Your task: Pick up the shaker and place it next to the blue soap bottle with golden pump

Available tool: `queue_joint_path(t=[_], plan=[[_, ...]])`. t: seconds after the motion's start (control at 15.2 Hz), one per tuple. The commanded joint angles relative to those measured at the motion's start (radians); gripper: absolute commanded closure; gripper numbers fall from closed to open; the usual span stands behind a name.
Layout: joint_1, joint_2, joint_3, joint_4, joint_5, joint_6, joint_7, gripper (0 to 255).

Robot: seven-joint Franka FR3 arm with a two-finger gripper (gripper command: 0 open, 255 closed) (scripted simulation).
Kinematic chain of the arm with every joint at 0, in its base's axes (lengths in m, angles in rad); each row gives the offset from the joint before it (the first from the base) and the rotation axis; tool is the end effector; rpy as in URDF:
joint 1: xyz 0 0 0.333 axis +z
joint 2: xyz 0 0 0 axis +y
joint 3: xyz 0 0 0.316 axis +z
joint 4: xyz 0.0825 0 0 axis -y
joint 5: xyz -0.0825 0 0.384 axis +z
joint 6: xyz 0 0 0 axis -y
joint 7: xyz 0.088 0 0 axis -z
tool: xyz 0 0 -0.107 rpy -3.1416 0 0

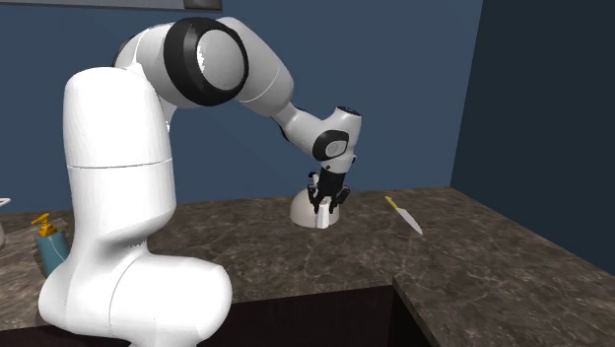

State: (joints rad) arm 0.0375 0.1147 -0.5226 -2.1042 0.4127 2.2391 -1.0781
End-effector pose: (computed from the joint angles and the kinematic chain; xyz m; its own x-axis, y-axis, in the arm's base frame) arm 0.5073 -0.2494 0.3761 0.9178 0.3147 0.2420 0.3504 -0.9287 -0.1212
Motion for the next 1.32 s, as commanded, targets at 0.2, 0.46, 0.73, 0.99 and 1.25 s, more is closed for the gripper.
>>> queue_joint_path(t=[0.2,0.46,0.73,0.99,1.25], plan=[[0.002,-0.035,-0.007,0.030,-0.039,-0.055,0.035,255],[0.004,-0.061,-0.009,0.058,-0.065,-0.099,0.062,255],[0.005,-0.082,-0.010,0.089,-0.088,-0.144,0.087,255],[0.005,-0.100,-0.011,0.124,-0.107,-0.191,0.108,255],[0.005,-0.115,-0.011,0.162,-0.122,-0.239,0.128,255]])
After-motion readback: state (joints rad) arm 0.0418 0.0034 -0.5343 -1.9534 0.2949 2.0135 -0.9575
